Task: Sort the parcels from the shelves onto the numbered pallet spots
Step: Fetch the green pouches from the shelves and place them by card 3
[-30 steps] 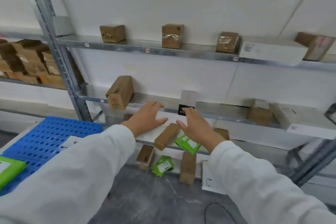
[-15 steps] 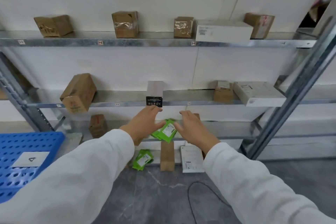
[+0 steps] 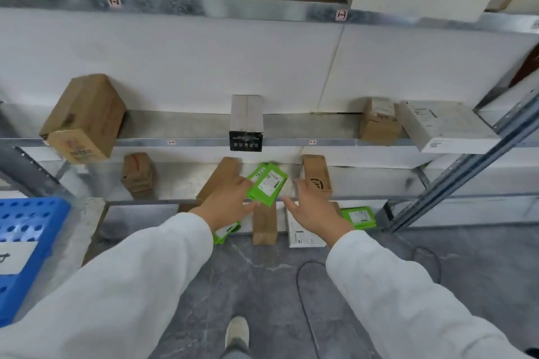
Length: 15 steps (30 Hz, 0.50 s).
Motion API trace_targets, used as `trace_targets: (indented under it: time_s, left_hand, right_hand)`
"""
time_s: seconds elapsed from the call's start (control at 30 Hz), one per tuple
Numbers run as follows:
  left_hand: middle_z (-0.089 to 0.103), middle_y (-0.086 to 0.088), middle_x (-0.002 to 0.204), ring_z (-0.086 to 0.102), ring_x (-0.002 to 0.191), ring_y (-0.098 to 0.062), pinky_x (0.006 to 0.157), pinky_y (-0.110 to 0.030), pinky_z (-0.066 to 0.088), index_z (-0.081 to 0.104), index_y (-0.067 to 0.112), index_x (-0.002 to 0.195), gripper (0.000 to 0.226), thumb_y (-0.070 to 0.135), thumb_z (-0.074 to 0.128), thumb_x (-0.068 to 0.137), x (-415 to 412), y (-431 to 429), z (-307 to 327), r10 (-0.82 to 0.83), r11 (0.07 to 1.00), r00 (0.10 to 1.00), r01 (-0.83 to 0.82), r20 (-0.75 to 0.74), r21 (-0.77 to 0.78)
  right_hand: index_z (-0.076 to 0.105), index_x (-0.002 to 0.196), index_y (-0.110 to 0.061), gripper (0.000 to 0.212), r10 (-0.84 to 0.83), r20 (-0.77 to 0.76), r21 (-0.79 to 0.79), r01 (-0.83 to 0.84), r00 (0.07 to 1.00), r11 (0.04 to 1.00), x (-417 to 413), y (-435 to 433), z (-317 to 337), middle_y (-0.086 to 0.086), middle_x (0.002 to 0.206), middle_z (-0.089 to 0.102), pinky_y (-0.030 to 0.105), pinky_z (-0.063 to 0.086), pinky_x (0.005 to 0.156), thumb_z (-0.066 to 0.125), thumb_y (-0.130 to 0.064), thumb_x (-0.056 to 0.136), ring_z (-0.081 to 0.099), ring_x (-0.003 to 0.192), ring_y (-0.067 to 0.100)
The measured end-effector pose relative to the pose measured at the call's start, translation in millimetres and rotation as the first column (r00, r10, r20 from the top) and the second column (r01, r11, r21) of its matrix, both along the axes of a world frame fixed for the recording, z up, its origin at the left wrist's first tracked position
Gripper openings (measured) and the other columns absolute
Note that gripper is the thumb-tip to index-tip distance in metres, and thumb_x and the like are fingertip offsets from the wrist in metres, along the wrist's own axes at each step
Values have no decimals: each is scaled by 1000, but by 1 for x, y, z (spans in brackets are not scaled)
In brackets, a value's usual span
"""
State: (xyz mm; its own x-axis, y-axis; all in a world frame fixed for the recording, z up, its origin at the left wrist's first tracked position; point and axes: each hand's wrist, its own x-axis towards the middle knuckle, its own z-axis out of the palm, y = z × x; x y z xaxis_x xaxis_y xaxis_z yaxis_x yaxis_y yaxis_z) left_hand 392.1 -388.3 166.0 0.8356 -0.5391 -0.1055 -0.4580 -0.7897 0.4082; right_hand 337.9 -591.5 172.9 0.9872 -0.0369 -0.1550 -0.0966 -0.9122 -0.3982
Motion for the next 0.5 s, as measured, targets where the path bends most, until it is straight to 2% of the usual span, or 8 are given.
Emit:
trace_targets:
  time_s: [0.07,0.13,0.27,0.37,0.5]
  left_hand:
    - [39,-10,146,39,132,-30,105,-41,39,41,12,142,58,43,53,94,24,4,-13,-4,1000,999,4,-40,16]
    - [41,-9,146,40,132,-28,106,-38,37,37,13,144,60,43,52,95,49,6,-24,9,1000,997,-7,-81,24]
    - [44,-6,143,39,131,-23,106,-35,36,38,15,143,56,40,52,95,98,10,-56,39,999,989,-40,-143,-6]
    - [52,-6,133,45,123,-24,98,-34,39,39,14,142,53,37,51,96,127,15,-90,69,997,983,-61,-170,50]
    - [54,-9,128,46,120,-26,96,-34,39,48,12,133,46,37,54,94,164,10,-134,101,992,977,-85,-186,95]
  right_hand:
    - [33,143,-9,53,-13,-37,-12,13,999,1000,22,3,-10,11,142,41,34,37,94,42,-40,101,42,129,29]
    - [34,142,-8,52,-18,-69,17,20,997,1000,44,5,-24,13,141,41,35,37,97,44,-38,101,42,129,30]
    - [37,140,-8,49,-70,-137,76,81,988,994,83,7,-53,13,142,40,35,35,102,45,-35,100,39,132,29]
    - [36,142,-10,50,-112,-182,96,131,977,987,105,2,-81,10,145,37,33,31,105,44,-38,100,34,135,26]
    - [36,140,-7,52,-151,-216,99,176,965,979,133,-14,-127,13,143,39,36,32,105,47,-37,99,34,134,28]
